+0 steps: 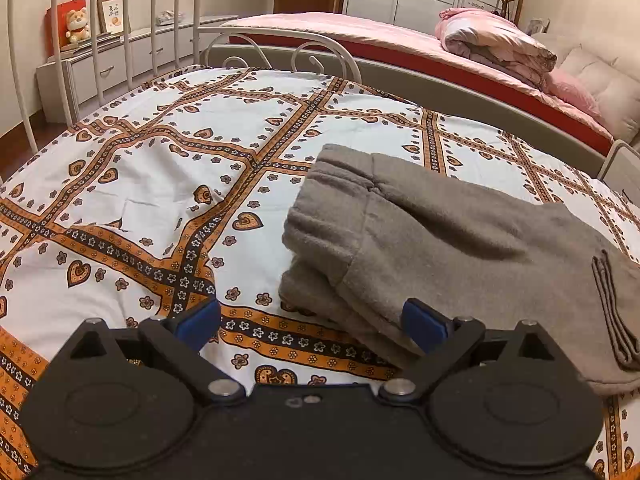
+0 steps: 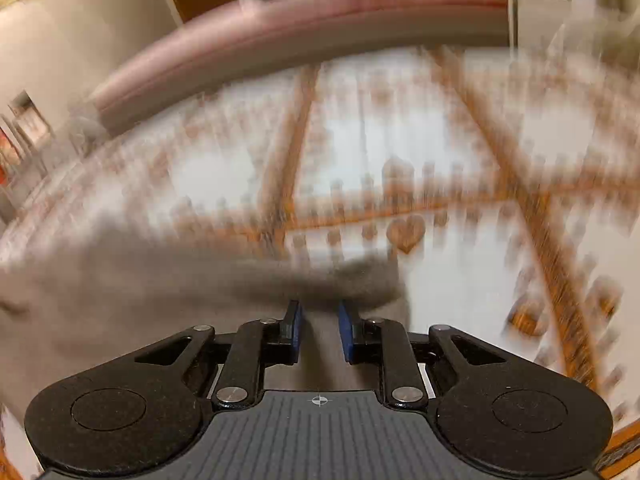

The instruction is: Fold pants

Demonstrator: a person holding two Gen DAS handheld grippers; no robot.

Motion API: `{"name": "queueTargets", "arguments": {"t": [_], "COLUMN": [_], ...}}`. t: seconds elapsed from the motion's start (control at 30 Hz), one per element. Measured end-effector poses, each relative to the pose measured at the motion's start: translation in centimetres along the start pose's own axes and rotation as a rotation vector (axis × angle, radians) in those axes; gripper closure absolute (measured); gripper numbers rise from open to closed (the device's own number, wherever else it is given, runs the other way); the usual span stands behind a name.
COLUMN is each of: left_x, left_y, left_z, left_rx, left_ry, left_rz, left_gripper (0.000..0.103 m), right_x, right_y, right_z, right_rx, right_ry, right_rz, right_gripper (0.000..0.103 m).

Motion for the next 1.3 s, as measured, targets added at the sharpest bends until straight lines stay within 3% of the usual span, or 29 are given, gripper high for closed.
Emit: {"name": "queueTargets", "arguments": {"t": [0.17, 0.27, 0.43, 0.67, 1.0, 1.1, 1.2, 1.3], "left_x": [0.3, -0.1, -1.5, -2.2, -2.1, -1.8, -1.1, -0.3], "left_y": [0.1, 0.2, 0.0, 0.5, 0.5, -0.1, -1.2, -2.1], "left_z": [0.3, 0.3, 0.3, 0.3, 0.0, -0.6, -1.3, -1.8], "left_rx": [-0.017, -0.017, -0.004, -0.011, -0.003, 0.018, 0.044, 0.046], "left_ry": [0.107, 0.193, 0.160, 0.152, 0.168, 0.262, 0.433, 0.537], "left_rz": [-0.065, -0.148, -0.155, -0.165, -0.178, -0.249, -0.354, -0.397], "left_gripper": [0.014, 0.021, 0.024, 0.023, 0.023, 0.025, 0.033, 0.037], "right_x": [1.3, 1.3, 0.8, -2.1, -3.4, -3.1, -2.5, -2.0], "right_y": [5.2, 7.8, 10.7, 12.9, 13.2, 13.0, 12.7, 12.4], "right_z": [2.0, 1.5, -0.4, -2.2, -2.7, -2.8, -2.8, -2.9], "right_rx": [-0.153, -0.169, -0.178, -0.201, -0.191, -0.188, -0.184, -0.176], "right_ry": [-0.017, -0.030, 0.005, -0.083, -0.125, -0.125, -0.110, -0.096], "right_rz": [0.089, 0.129, 0.097, 0.062, 0.037, 0.044, 0.053, 0.057], "right_gripper": [0.082, 0.082, 0.082, 0.081, 0.081, 0.081, 0.081, 0.081]}}
Point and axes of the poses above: each gripper's, at about its wrist camera, not at the fingertips, and y roughly against the way its jaws point, x to its left, z to its top, the point moved 8 cm from there along -y, roughly the way its jaws point, and after that the axes turned 8 degrees about -y, right-handed, at the moved point
